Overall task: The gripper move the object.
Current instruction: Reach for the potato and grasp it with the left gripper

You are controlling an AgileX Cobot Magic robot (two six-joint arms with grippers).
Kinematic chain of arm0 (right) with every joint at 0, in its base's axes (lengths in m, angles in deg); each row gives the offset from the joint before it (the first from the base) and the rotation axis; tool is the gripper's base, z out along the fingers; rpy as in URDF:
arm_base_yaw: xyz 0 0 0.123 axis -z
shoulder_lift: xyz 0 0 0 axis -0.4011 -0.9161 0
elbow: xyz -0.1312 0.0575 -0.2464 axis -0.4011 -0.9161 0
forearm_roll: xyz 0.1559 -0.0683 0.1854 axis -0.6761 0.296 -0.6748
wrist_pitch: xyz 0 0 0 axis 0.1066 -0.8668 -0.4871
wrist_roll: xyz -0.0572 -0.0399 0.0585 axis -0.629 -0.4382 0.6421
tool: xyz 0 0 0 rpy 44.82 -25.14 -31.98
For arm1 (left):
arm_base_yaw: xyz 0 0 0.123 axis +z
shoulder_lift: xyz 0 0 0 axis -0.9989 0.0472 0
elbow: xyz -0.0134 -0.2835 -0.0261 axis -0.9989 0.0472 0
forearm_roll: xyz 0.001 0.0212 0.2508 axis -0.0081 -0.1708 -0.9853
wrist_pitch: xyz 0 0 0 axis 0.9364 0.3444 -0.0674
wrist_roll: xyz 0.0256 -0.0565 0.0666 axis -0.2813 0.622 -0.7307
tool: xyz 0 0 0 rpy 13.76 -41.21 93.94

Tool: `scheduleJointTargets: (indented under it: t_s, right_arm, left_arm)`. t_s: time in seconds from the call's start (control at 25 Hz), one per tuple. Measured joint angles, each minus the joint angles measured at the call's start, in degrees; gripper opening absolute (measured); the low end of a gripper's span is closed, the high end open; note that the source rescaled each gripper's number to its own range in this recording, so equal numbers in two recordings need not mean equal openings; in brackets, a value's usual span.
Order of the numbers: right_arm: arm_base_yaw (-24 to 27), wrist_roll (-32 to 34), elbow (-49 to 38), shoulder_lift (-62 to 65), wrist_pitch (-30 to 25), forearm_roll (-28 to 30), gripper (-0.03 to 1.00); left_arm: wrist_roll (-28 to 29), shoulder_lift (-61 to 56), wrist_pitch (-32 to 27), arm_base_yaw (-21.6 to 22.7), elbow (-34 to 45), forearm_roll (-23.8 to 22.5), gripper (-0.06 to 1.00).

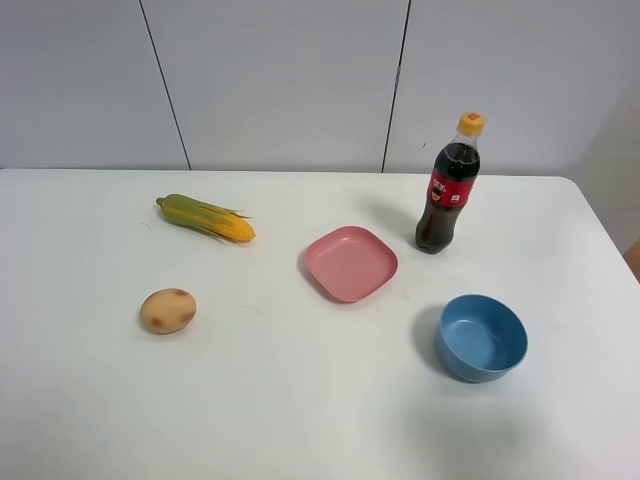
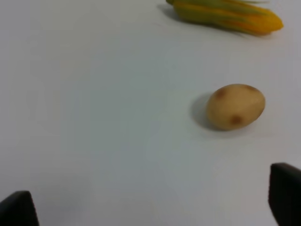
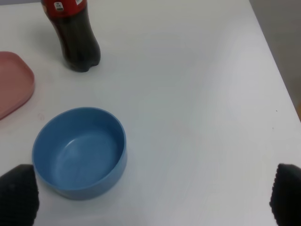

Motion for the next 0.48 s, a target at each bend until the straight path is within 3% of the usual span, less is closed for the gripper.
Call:
scheduleJointTargets:
  t_s: [0.48]
  right_arm:
    - [0.0, 0.0, 0.0, 0.0, 0.0, 0.0, 1.0]
  left_arm:
    - [-9.6, 33.1, 2.2, -1.0, -10.3, 2.1, 1.0]
